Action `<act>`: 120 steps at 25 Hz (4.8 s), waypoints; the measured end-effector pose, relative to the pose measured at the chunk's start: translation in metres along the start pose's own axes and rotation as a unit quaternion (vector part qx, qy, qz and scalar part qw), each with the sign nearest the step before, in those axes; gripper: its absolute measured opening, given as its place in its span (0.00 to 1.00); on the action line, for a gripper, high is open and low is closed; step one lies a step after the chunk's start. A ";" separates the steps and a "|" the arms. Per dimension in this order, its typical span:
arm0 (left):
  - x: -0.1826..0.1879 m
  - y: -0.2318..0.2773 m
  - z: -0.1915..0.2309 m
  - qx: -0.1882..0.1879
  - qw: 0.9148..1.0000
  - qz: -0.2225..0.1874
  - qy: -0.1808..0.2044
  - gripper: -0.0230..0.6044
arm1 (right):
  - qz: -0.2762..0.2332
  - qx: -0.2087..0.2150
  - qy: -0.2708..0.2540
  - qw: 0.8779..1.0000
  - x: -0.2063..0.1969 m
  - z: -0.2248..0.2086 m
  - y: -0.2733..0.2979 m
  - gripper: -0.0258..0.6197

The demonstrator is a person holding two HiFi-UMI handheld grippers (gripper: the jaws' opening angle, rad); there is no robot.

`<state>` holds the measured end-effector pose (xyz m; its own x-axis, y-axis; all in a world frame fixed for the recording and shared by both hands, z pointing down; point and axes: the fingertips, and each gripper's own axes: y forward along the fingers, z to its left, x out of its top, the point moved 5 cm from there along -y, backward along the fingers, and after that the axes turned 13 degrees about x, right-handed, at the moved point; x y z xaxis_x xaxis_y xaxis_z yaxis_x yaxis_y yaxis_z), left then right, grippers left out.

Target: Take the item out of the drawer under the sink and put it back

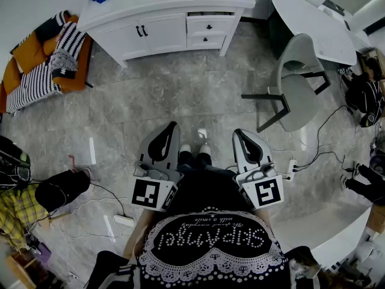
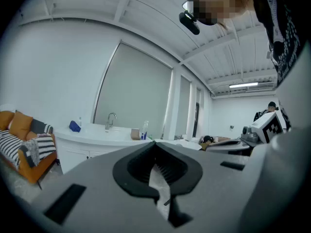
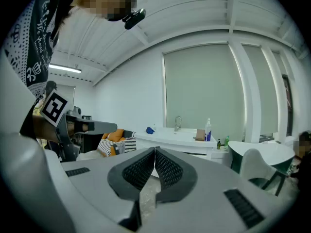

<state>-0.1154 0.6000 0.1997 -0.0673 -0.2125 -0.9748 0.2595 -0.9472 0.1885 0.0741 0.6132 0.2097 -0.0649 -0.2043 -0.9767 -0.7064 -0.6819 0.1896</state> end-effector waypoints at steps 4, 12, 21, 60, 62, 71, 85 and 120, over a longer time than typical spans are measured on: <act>0.000 0.001 -0.006 0.004 1.000 0.003 0.006 0.04 | -0.002 0.004 -0.001 1.000 0.000 -0.005 -0.004 0.07; -0.001 0.006 -0.027 0.010 1.000 -0.006 0.011 0.04 | -0.043 0.018 -0.010 0.999 0.007 -0.018 -0.022 0.07; 0.006 0.022 -0.068 -0.017 0.999 -0.038 0.012 0.04 | -0.029 0.067 -0.147 0.986 0.022 -0.031 -0.032 0.07; 0.040 0.168 0.069 -0.068 0.998 0.004 0.014 0.04 | -0.043 -0.014 0.097 0.994 0.031 -0.109 0.127 0.07; 0.040 0.170 0.072 -0.064 0.998 0.006 0.009 0.04 | -0.039 -0.014 0.098 0.994 0.032 -0.110 0.130 0.07; 0.034 0.194 0.077 -0.055 0.998 0.015 0.004 0.04 | -0.022 -0.008 0.088 0.996 0.034 -0.130 0.154 0.07; 0.057 0.303 0.052 -0.031 0.999 0.008 -0.005 0.04 | -0.025 0.029 0.073 0.997 0.059 -0.242 0.206 0.07; 0.066 0.408 0.041 -0.034 0.999 0.014 -0.003 0.04 | -0.061 0.065 0.070 0.994 0.077 -0.333 0.250 0.07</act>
<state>-0.0538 0.1895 0.2174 -0.0654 -0.2399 -0.9686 0.3261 -0.9225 0.2065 0.1273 0.1927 0.2155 0.1188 -0.2274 -0.9665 -0.7887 -0.6129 0.0473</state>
